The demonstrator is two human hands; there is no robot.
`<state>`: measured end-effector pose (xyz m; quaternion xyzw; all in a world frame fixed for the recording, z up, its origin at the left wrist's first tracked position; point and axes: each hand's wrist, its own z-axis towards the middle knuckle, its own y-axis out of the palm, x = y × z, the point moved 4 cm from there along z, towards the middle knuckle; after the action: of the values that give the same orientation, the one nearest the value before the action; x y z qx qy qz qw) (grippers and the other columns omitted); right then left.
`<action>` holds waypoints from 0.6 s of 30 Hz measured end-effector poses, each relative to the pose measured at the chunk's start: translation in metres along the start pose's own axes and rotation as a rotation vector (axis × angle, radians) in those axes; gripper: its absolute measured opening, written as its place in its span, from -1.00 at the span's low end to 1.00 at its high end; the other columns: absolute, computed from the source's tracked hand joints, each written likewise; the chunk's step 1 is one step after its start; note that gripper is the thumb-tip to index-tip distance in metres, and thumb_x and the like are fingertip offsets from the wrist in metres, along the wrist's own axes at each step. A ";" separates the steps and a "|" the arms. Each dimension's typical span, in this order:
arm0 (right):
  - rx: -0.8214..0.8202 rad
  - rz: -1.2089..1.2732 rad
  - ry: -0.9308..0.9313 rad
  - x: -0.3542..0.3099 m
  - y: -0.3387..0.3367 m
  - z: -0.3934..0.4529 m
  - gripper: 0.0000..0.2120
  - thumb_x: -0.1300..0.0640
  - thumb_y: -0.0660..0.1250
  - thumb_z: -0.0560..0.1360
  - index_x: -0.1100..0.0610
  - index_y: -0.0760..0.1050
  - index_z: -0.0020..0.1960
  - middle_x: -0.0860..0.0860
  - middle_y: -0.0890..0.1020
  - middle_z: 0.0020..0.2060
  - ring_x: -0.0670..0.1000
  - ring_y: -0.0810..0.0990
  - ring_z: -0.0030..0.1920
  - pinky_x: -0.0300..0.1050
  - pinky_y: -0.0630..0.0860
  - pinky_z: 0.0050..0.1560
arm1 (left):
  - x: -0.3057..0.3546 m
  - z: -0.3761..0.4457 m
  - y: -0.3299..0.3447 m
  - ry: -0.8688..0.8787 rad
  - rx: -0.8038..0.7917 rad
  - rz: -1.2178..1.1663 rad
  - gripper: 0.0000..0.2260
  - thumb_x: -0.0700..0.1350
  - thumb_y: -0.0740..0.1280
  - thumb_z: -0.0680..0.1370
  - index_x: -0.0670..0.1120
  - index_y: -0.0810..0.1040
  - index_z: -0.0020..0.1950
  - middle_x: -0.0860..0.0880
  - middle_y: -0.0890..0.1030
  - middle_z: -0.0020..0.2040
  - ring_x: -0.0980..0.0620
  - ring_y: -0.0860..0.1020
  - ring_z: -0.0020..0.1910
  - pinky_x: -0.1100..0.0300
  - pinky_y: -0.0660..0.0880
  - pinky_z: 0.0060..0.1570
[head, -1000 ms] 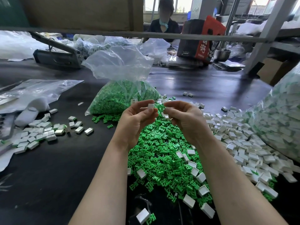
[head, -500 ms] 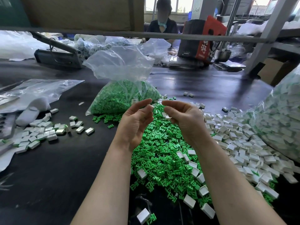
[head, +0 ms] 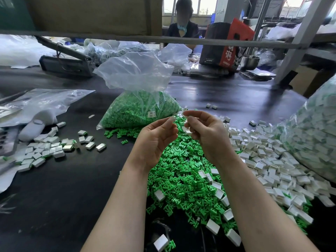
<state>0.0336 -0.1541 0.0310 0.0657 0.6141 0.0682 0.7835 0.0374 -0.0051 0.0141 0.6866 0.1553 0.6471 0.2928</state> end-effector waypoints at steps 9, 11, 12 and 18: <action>-0.029 -0.081 -0.016 -0.001 0.004 0.000 -0.86 0.31 0.32 0.56 0.20 0.63 0.03 0.05 0.53 -0.37 -0.07 0.38 -0.42 -0.26 0.33 -0.43 | 0.001 -0.001 0.000 -0.004 -0.024 0.064 -0.80 -0.12 0.37 0.44 -0.22 0.63 -0.03 -0.08 0.67 -0.23 0.10 0.63 -0.33 0.31 0.60 -0.26; -0.027 -0.107 -0.019 -0.002 0.003 -0.001 -0.90 0.30 0.33 0.55 0.20 0.62 0.00 0.08 0.54 -0.35 -0.08 0.41 -0.42 -0.26 0.34 -0.44 | 0.001 -0.001 0.000 0.000 -0.027 0.073 -0.80 -0.13 0.37 0.45 -0.22 0.63 -0.01 -0.08 0.67 -0.23 0.11 0.63 -0.33 0.31 0.60 -0.27; -0.024 -0.136 -0.013 -0.001 0.002 -0.001 -0.91 0.30 0.34 0.55 0.19 0.62 -0.02 0.11 0.54 -0.32 -0.09 0.43 -0.41 -0.26 0.35 -0.43 | 0.001 -0.001 -0.001 0.000 -0.025 0.076 -0.80 -0.13 0.37 0.45 -0.21 0.63 -0.01 -0.08 0.67 -0.23 0.11 0.63 -0.33 0.31 0.60 -0.27; -0.039 -0.185 0.065 0.003 0.000 -0.001 -0.89 0.33 0.31 0.55 0.17 0.56 -0.08 0.10 0.63 -0.28 -0.07 0.51 -0.36 -0.24 0.40 -0.42 | 0.001 -0.001 -0.003 0.019 -0.011 0.148 -0.80 -0.10 0.42 0.41 -0.19 0.67 -0.07 -0.09 0.66 -0.25 0.10 0.61 -0.36 0.30 0.58 -0.31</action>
<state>0.0335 -0.1531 0.0285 -0.0089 0.6414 0.0094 0.7671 0.0371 -0.0025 0.0131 0.6885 0.1034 0.6741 0.2468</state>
